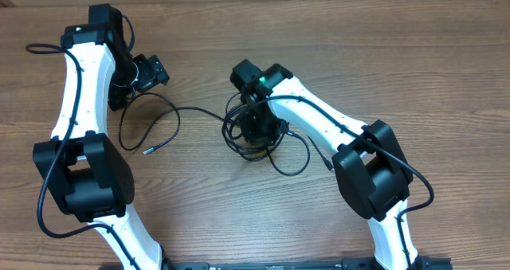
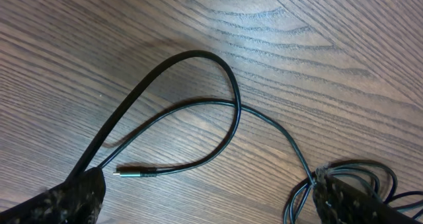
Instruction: Untangle cables
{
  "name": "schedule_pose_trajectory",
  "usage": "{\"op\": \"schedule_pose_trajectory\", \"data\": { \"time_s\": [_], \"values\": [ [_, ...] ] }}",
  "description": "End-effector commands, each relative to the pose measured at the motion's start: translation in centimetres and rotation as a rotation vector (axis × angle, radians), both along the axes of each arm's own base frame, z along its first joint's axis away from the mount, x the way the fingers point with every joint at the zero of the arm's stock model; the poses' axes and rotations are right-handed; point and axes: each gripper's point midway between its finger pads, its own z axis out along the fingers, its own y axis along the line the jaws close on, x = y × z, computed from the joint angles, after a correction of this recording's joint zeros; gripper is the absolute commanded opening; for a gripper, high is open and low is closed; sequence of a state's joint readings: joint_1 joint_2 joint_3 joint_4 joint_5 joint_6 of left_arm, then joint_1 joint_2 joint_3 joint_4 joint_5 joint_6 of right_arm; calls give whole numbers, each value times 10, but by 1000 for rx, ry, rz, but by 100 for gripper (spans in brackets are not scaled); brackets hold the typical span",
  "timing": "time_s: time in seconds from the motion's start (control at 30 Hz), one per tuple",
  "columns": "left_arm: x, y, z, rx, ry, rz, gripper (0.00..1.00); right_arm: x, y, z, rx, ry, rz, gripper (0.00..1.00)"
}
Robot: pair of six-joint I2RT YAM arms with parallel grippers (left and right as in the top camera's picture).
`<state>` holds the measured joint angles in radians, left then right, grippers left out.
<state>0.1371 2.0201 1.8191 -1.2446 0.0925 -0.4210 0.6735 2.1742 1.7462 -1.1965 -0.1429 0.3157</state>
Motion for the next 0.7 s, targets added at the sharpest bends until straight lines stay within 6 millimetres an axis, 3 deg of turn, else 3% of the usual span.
{"op": "schedule_pose_trajectory", "data": {
  "time_s": [0.0, 0.17, 0.33, 0.4, 0.67],
  "values": [
    [0, -2, -5, 3, 14, 15, 100, 12, -29, -12, -113, -75, -23, 21],
    [0, -2, -5, 3, 14, 15, 100, 44, -55, -25, -169, -184, -121, 21],
    [0, -2, -5, 3, 14, 15, 100, 107, -53, -16, -39, -362, -223, 20],
    [0, -2, -5, 3, 14, 15, 100, 123, -47, -11, 1, -418, -238, 20],
    [0, -2, -5, 3, 14, 15, 100, 149, -32, 2, 87, -519, -284, 24]
  ]
}}
